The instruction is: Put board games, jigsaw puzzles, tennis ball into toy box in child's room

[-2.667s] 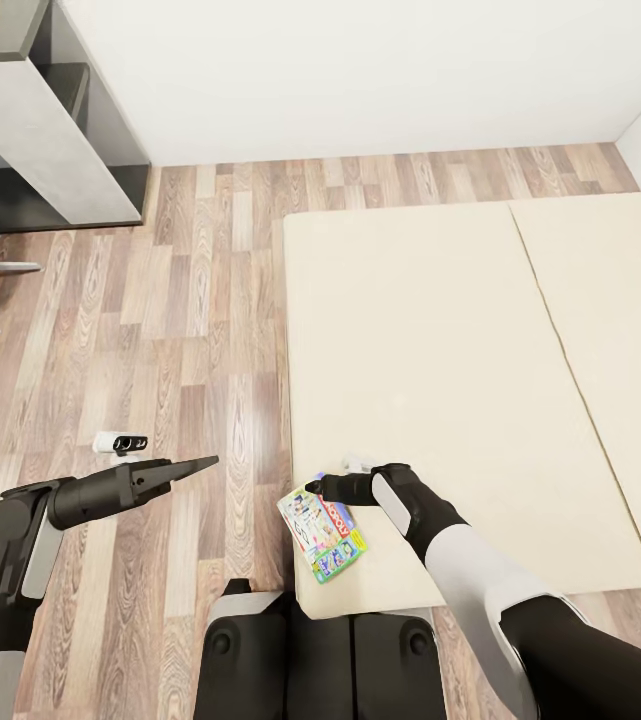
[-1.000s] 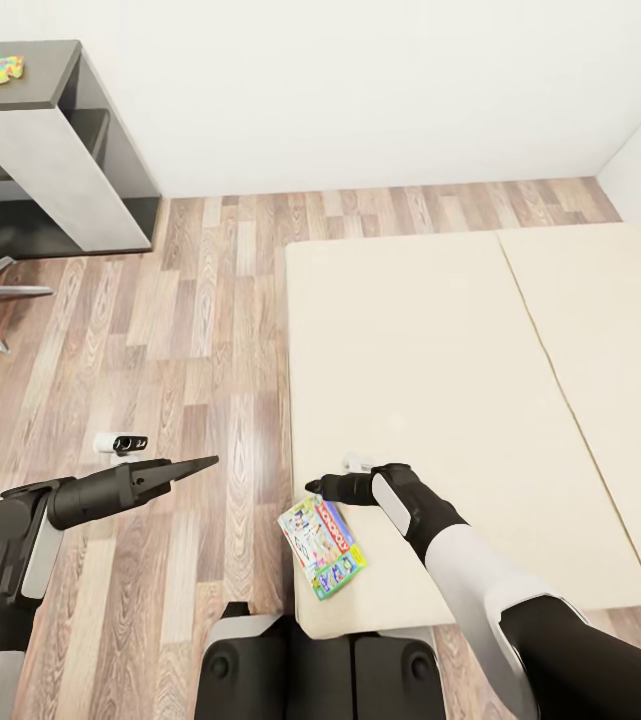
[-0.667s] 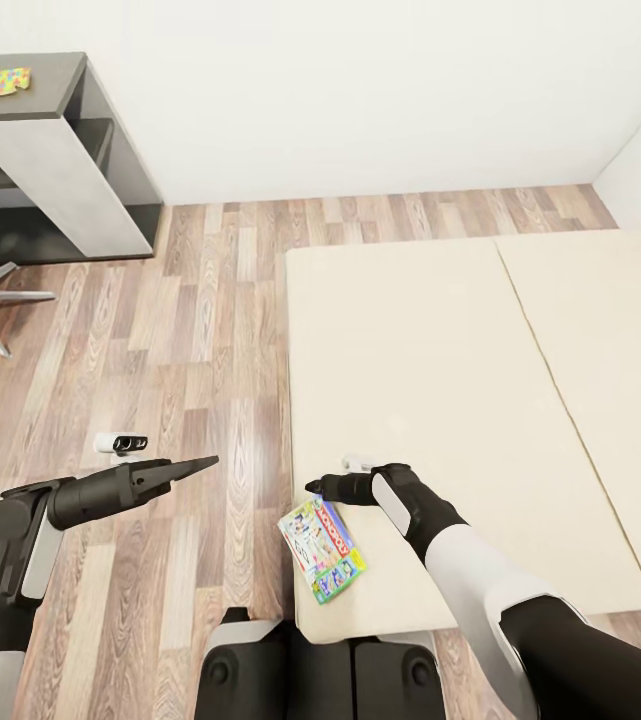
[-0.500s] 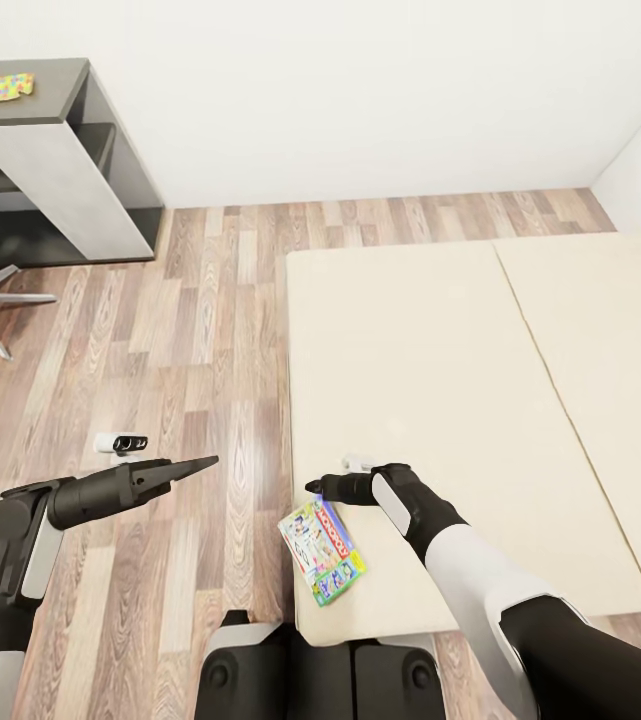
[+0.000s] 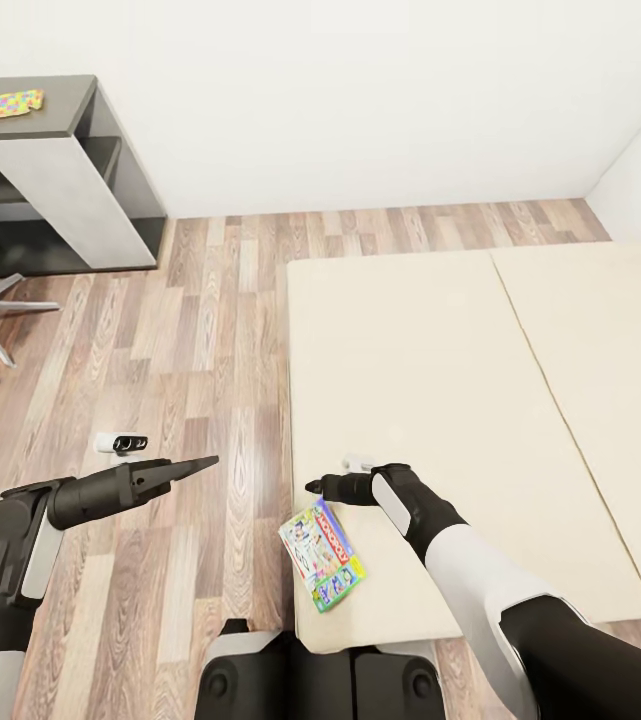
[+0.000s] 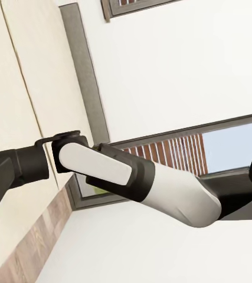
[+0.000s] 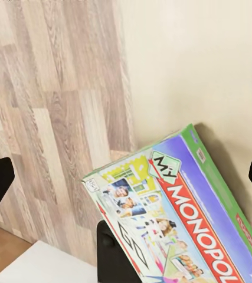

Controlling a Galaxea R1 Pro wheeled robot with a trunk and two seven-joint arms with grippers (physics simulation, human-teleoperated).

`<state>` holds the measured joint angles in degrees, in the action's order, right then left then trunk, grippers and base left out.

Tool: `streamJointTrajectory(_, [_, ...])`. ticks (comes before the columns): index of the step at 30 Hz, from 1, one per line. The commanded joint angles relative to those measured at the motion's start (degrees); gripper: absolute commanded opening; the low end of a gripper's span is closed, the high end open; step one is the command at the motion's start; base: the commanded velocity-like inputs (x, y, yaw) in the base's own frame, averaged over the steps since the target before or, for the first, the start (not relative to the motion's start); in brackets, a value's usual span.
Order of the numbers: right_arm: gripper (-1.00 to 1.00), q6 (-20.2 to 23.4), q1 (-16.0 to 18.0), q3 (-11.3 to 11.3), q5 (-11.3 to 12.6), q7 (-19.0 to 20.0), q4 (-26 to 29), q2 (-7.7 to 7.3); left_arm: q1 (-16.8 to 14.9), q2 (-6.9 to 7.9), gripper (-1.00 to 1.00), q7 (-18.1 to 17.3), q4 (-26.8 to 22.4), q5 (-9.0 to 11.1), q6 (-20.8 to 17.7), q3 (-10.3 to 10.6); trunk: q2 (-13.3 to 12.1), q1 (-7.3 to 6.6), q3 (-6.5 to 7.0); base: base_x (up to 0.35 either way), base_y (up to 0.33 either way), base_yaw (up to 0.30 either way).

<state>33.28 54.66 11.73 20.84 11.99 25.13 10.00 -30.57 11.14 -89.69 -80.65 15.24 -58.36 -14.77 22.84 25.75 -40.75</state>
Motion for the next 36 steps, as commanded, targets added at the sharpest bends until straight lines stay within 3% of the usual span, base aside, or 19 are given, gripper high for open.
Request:
streamJointTrajectory(1, [1.0,0.2,0.02,0.06,-0.18,0.14,0.03,0.0,-0.01,0.02,1.0,-0.22,-0.02,-0.04,-0.61,0.0,0.08,0.04,0.03,0.0,0.0,0.0])
streamJointTrajectory(36, [1.0,0.12,0.01,0.11,-0.18,0.1,0.01,0.0,-0.01,0.02,1.0,-0.17,-0.02,-0.12,-0.61,0.0,0.08,0.04,3.34,0.0,0.0,0.0])
